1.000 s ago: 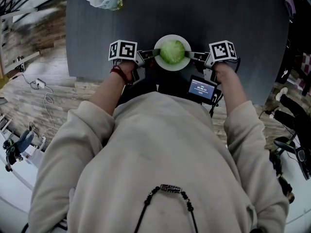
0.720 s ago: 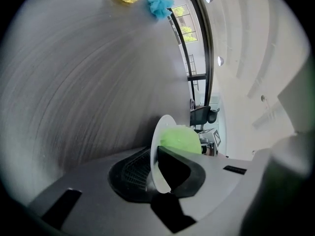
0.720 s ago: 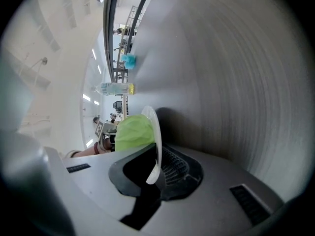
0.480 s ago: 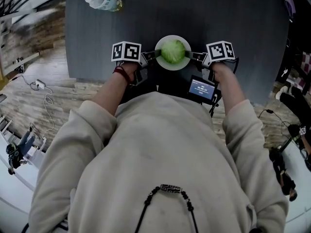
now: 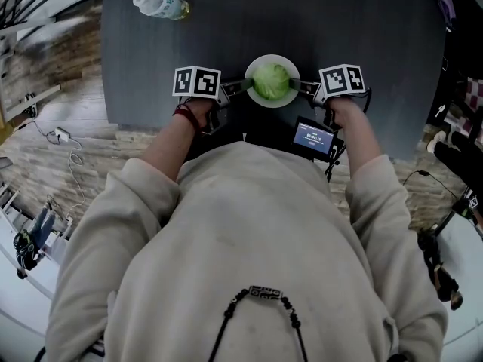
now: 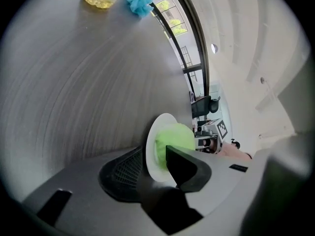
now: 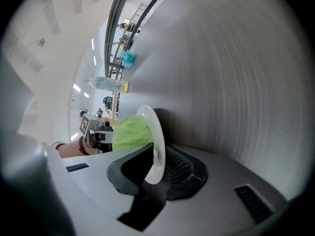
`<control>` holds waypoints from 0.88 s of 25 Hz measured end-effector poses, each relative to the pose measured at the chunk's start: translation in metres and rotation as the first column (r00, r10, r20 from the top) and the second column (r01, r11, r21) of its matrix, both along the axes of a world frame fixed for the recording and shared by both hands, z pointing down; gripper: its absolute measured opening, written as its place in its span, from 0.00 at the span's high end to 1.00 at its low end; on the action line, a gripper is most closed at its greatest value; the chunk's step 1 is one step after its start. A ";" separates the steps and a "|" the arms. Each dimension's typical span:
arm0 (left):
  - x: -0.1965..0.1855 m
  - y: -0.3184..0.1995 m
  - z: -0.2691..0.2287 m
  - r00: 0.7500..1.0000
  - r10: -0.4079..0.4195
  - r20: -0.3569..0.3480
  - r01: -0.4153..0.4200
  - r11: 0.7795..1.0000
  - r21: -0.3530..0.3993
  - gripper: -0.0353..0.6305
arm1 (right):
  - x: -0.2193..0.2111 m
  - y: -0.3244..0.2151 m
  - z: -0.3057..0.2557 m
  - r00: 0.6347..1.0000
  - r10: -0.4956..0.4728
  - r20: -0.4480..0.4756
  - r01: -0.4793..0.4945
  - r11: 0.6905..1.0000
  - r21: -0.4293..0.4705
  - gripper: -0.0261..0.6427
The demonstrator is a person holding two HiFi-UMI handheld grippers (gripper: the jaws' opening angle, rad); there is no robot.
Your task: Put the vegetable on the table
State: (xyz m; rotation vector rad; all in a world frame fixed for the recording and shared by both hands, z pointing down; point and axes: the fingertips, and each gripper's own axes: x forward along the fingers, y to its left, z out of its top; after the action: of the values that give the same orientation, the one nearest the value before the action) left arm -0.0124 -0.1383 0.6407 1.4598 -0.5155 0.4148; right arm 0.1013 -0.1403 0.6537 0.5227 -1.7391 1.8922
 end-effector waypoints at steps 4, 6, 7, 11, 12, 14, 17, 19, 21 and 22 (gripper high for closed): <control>-0.006 -0.005 -0.008 0.999 -0.029 -0.036 0.030 0.999 0.022 0.57 | 0.008 -0.008 -0.007 0.998 0.056 -0.003 -0.056 0.998 0.023 0.71; -0.011 -0.007 -0.012 0.998 -0.037 -0.047 0.039 0.998 0.040 0.48 | 0.022 -0.013 -0.007 0.994 0.111 -0.014 -0.110 0.993 0.040 0.70; -0.015 -0.008 -0.012 0.998 -0.039 -0.041 0.041 0.998 0.049 0.47 | 0.031 -0.016 -0.007 0.988 0.151 -0.015 -0.150 0.988 0.040 0.70; -0.041 -0.010 -0.010 0.997 -0.083 -0.010 0.083 0.995 0.050 0.46 | 0.071 -0.021 -0.004 0.954 0.295 -0.056 -0.293 0.955 0.046 0.70; -0.047 -0.012 -0.011 0.995 -0.101 -0.013 0.101 0.994 0.051 0.46 | 0.080 -0.022 -0.002 0.945 0.317 -0.080 -0.313 0.948 0.059 0.70; -0.056 -0.018 -0.018 0.987 -0.147 -0.061 0.150 0.987 0.052 0.47 | 0.100 -0.026 -0.001 0.921 0.368 -0.130 -0.357 0.929 0.100 0.70; -0.062 -0.032 -0.045 0.959 -0.213 -0.185 0.228 0.972 0.062 0.77 | 0.126 -0.040 -0.014 0.865 0.479 -0.148 -0.443 0.868 0.222 0.72; -0.064 -0.043 -0.070 0.947 -0.226 -0.227 0.260 0.957 0.130 0.94 | 0.133 -0.046 -0.039 0.848 0.517 -0.121 -0.463 0.831 0.307 0.83; -0.065 -0.061 -0.105 0.938 -0.227 -0.263 0.295 0.921 0.255 0.94 | 0.126 -0.052 -0.075 0.867 0.490 -0.091 -0.418 0.815 0.401 0.92; -0.065 -0.072 -0.126 0.933 -0.220 -0.284 0.310 0.893 0.326 0.94 | 0.118 -0.056 -0.097 0.881 0.469 -0.069 -0.393 0.805 0.445 0.93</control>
State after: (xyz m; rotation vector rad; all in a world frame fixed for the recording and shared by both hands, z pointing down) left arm -0.0775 -0.2102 0.5147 1.7399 -0.6102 -0.0876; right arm 0.2196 -0.1964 0.5568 1.3149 -2.0378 1.6678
